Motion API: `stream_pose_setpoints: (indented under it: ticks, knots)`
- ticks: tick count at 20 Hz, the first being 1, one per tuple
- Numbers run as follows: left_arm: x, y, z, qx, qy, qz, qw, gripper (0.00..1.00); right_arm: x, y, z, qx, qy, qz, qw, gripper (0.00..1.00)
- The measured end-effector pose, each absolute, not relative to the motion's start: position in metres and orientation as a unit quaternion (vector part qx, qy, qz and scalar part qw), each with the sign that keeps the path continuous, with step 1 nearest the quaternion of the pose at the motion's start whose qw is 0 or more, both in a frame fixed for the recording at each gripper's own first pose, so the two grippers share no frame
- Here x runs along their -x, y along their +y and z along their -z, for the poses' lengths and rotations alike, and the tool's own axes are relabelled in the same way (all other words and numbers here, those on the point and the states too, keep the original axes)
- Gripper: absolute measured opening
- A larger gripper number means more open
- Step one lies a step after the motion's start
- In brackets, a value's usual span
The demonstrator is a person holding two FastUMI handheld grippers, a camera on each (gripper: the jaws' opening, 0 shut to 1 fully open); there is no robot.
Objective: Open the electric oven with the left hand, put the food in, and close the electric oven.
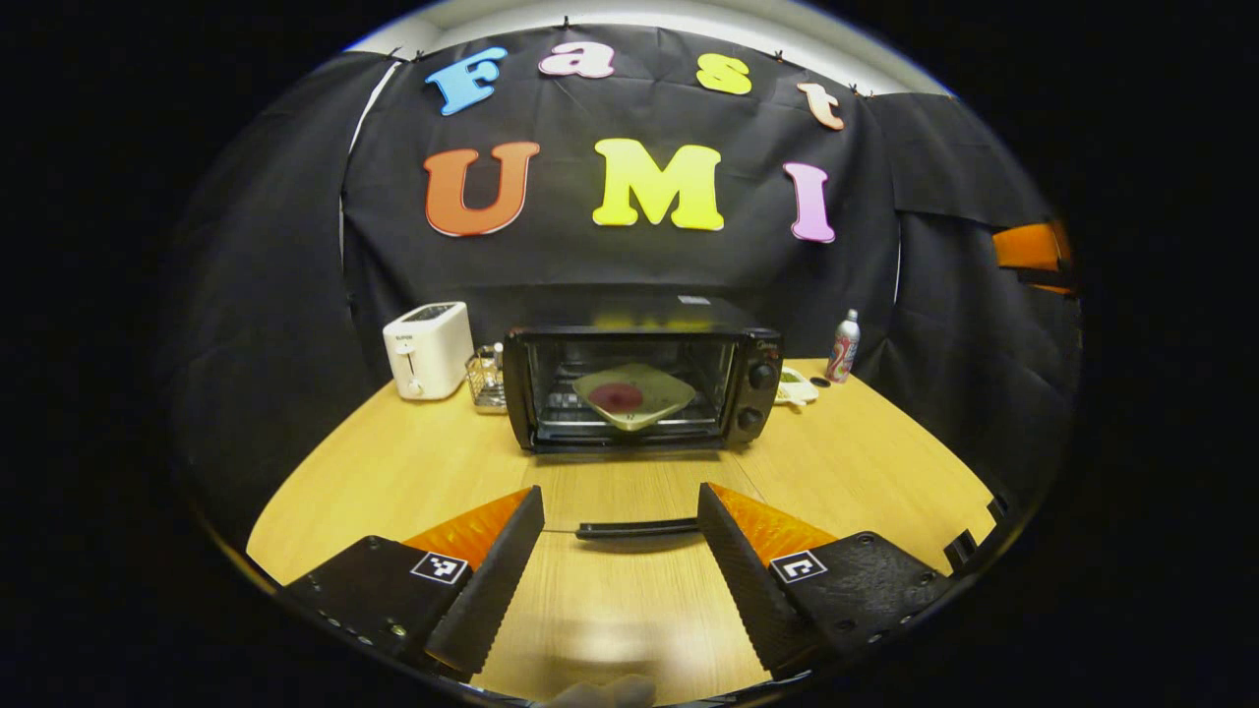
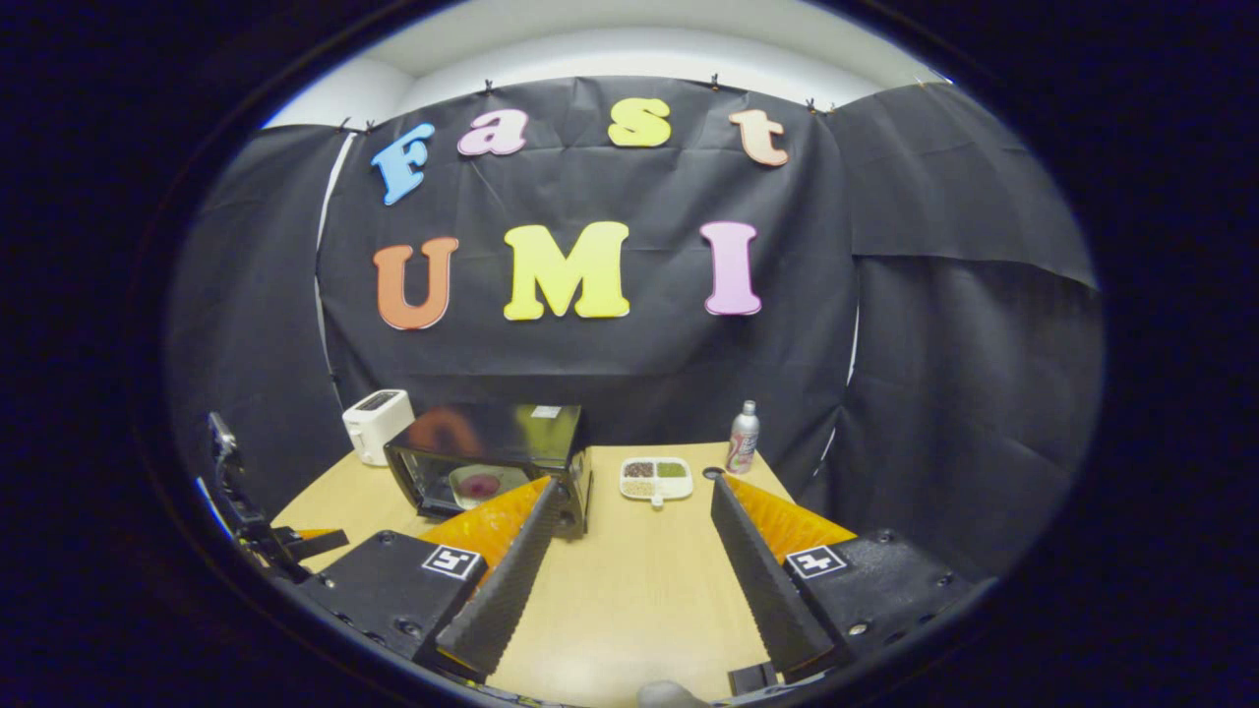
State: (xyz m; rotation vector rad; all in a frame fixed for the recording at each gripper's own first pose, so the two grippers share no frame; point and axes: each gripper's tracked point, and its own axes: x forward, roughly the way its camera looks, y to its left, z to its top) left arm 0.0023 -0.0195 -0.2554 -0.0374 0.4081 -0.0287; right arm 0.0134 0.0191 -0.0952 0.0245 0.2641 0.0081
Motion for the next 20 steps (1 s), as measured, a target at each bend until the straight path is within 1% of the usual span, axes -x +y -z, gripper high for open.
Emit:
stream_pose_setpoints:
  ticks: [1,5,6,9,10,13,14,15,18,19,20]
  knots:
    - [-0.003,-0.024,0.271,0.018,0.217,0.014,0.976,0.96,-0.011,0.014,0.098,-0.009,0.137,-0.003,0.991,0.96]
    - [-0.008,-0.044,0.321,0.030,0.262,0.021,0.964,0.96,-0.009,0.003,0.101,-0.014,0.151,0.003,0.988,0.96]
    - [-0.011,-0.050,0.332,0.033,0.271,0.022,0.962,0.96,-0.009,0.000,0.101,-0.012,0.152,0.005,0.988,0.98]
    - [-0.023,-0.060,0.364,0.035,0.292,0.026,0.955,0.96,-0.009,-0.004,0.102,-0.006,0.157,0.010,0.988,0.96]
    - [-0.027,-0.062,0.370,0.036,0.296,0.026,0.954,0.96,-0.010,-0.006,0.102,-0.005,0.158,0.012,0.987,0.98]
    - [-0.038,-0.058,0.392,0.036,0.315,0.016,0.948,0.96,-0.013,-0.011,0.103,-0.007,0.163,0.020,0.986,0.98]
    - [-0.041,-0.057,0.396,0.036,0.320,0.013,0.947,0.96,-0.014,-0.012,0.104,-0.005,0.165,0.022,0.986,0.96]
    - [-0.048,-0.056,0.394,0.025,0.309,0.014,0.951,0.96,-0.017,-0.014,0.105,-0.002,0.165,0.024,0.986,0.96]
    - [-0.052,-0.054,0.396,0.012,0.309,0.011,0.951,0.95,-0.024,-0.014,0.104,0.005,0.162,0.025,0.986,0.96]
    - [-0.053,-0.054,0.397,0.011,0.307,0.010,0.952,0.94,-0.026,-0.013,0.106,0.004,0.164,0.024,0.986,0.98]
    - [-0.053,-0.053,0.397,0.012,0.307,0.010,0.952,0.94,-0.027,-0.013,0.107,0.003,0.165,0.023,0.986,0.98]
